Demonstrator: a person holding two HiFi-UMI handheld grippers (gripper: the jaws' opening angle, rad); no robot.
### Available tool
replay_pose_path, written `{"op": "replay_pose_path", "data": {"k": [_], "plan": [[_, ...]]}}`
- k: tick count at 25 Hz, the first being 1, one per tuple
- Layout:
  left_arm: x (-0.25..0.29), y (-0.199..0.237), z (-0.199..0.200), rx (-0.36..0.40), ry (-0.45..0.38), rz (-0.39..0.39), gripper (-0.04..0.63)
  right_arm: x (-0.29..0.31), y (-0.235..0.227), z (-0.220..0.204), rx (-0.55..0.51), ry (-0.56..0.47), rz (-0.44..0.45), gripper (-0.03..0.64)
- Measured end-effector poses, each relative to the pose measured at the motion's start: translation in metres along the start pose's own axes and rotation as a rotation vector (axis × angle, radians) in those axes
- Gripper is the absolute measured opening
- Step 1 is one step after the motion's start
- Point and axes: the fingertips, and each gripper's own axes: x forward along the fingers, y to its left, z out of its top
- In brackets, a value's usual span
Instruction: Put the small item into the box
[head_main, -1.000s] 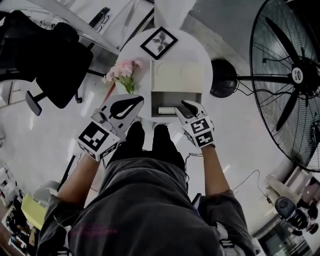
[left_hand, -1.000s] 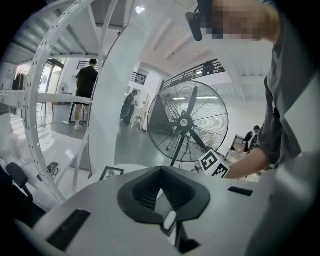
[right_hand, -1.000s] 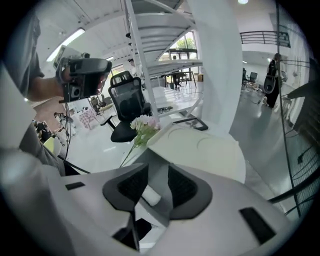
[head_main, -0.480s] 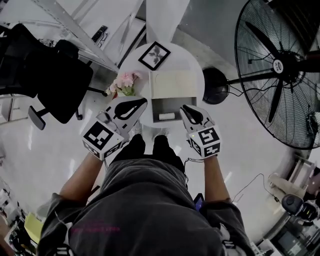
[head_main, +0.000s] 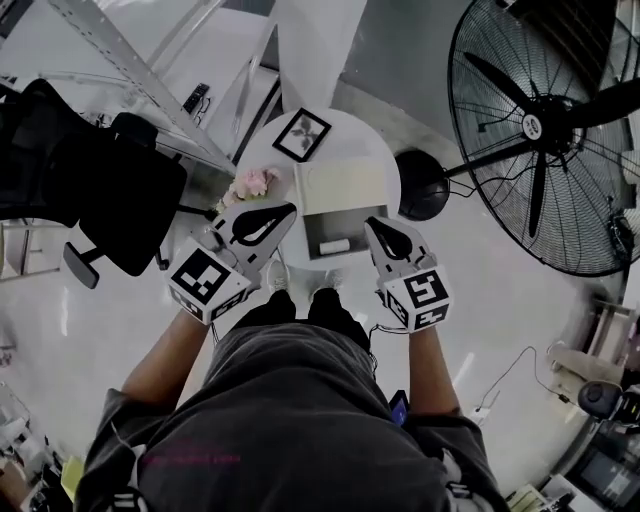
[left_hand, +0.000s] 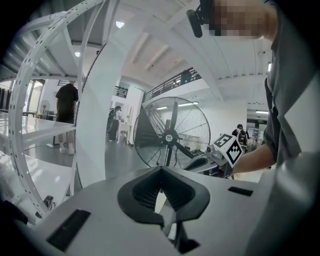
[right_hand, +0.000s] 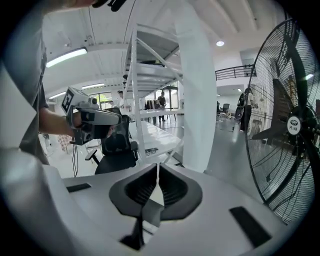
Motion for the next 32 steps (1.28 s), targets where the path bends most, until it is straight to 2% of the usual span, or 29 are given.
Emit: {"op": "replay_pose_path", "data": {"k": [13, 16, 22, 32], "plan": [[-0.003, -0.005, 0.019, 0.031, -0.031, -0.041, 0.015, -0.023, 0.003, 0.034, 0.012, -0.087, -0.074, 0.023], [-0.003, -0.006, 0.022, 0.031, -0.039, -0.043, 0.015, -0.026, 0.006, 0.042, -0.017, -0.099, -0.085, 0.021], [0.001, -0.007, 0.026, 0.029, -0.051, -0.040, 0.015, -0.029, 0.008, 0.052, -0.057, -0.112, -0.084, 0.021], [0.009, -0.004, 0.021, 0.020, -0.035, -0.026, 0.015, -0.027, -0.003, 0.051, -0.041, -0.112, -0.078, 0.021]]}}
